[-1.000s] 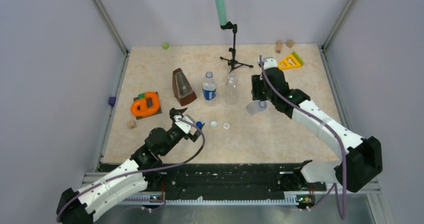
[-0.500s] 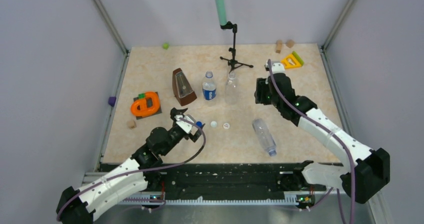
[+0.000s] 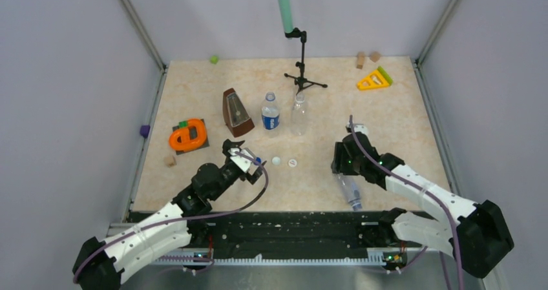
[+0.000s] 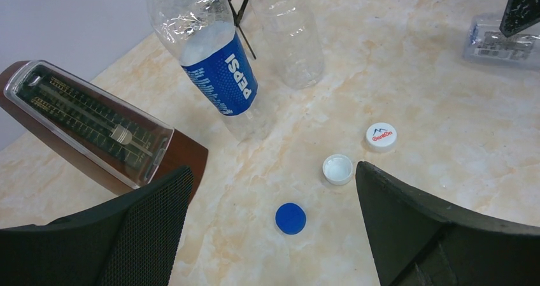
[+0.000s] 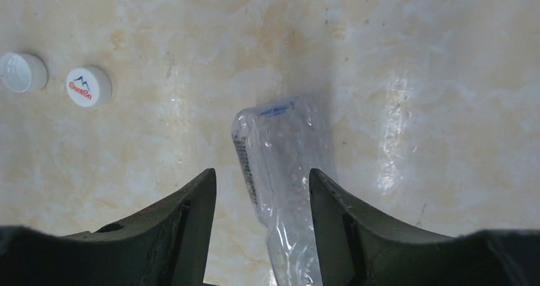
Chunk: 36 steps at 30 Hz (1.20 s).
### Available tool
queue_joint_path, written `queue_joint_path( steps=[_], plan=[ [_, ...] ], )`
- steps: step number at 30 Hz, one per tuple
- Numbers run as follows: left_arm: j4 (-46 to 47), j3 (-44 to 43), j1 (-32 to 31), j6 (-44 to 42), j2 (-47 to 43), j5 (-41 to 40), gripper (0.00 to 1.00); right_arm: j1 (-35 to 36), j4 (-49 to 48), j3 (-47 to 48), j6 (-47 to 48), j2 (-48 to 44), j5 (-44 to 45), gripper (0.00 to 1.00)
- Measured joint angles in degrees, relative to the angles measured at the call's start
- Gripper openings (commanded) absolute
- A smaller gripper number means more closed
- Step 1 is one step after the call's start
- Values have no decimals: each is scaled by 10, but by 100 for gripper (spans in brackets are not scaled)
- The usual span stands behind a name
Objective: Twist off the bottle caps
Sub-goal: Pick up the plastic bottle at the center of the board.
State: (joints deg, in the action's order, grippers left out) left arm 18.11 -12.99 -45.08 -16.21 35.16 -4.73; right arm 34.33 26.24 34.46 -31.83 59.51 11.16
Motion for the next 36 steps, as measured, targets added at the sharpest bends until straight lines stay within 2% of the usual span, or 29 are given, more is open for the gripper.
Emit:
queue_joint_path(
  steps=[12,26,27,29,30,33,35,36],
  plan=[
    [3,-1,0,-2,-4,0,99,51,-18,-29,-62,14,26,55],
    [3,-1,0,-2,-24,-2,99,53,-26,-29,-48,29,23,59],
    [3,-1,0,-2,-24,-3,99,53,-23,-29,-44,30,20,62],
    [3,-1,0,-2,-24,-2,99,53,-15,-29,-40,33,12,75],
    [3,-1,0,-2,-24,-2,99,53,-10,-30,-37,37,5,76],
    [3,-1,0,-2,-24,-2,99,54,-2,-30,-31,55,-8,72],
    [3,-1,0,-2,-24,-2,99,54,1,-30,-28,72,-10,58],
    [3,-1,0,-2,-24,-2,99,54,2,-30,-28,81,-10,55]
  ],
)
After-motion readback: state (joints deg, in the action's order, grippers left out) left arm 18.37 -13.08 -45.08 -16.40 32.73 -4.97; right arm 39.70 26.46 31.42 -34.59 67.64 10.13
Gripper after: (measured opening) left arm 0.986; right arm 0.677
